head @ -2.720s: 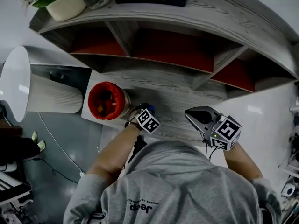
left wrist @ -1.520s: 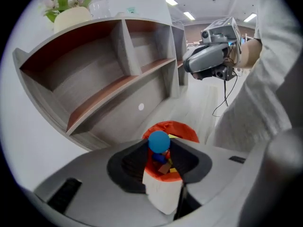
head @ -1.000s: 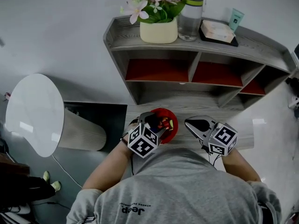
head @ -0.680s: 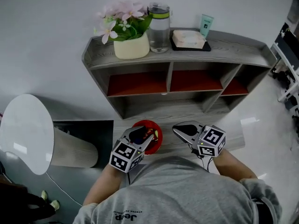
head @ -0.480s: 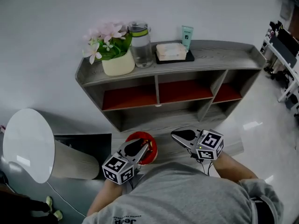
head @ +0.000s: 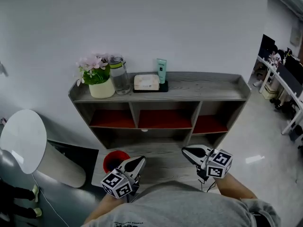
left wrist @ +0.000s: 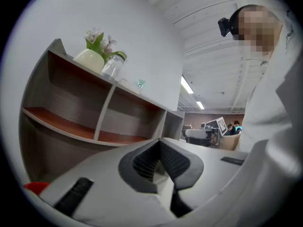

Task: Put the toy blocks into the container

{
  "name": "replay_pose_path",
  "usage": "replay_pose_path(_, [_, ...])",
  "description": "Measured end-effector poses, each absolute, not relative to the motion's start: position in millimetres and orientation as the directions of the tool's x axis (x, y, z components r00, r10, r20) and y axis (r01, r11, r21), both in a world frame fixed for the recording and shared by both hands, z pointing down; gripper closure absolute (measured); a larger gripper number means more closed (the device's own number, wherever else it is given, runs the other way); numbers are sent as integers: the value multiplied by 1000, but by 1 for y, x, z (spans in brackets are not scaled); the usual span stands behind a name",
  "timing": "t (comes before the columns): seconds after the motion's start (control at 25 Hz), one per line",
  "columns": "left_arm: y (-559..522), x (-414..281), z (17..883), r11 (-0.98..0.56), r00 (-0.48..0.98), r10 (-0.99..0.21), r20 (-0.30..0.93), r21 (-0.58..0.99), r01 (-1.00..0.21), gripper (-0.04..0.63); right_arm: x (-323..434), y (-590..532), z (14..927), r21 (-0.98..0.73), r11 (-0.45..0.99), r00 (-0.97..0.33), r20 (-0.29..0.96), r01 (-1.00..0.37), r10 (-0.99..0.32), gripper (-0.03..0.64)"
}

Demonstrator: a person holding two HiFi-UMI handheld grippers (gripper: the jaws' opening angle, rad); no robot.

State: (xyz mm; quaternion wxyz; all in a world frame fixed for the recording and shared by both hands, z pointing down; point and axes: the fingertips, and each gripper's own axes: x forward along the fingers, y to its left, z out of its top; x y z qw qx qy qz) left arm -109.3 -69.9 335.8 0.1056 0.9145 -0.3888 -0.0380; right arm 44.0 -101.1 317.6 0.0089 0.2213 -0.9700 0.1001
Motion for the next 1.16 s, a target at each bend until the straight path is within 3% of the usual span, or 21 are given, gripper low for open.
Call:
replay_pose_path(0.32, [-66, -63, 329, -692, 710, -702, 53, 185, -698, 583, 101, -99, 334, -151, 867, -881, 78, -474, -467, 603])
replay_pose_path(1.16, [-66, -81, 337, -707, 731, -679, 67, 210, -676, 584, 87, -89, 333, -128, 860, -869, 96, -494, -485, 604])
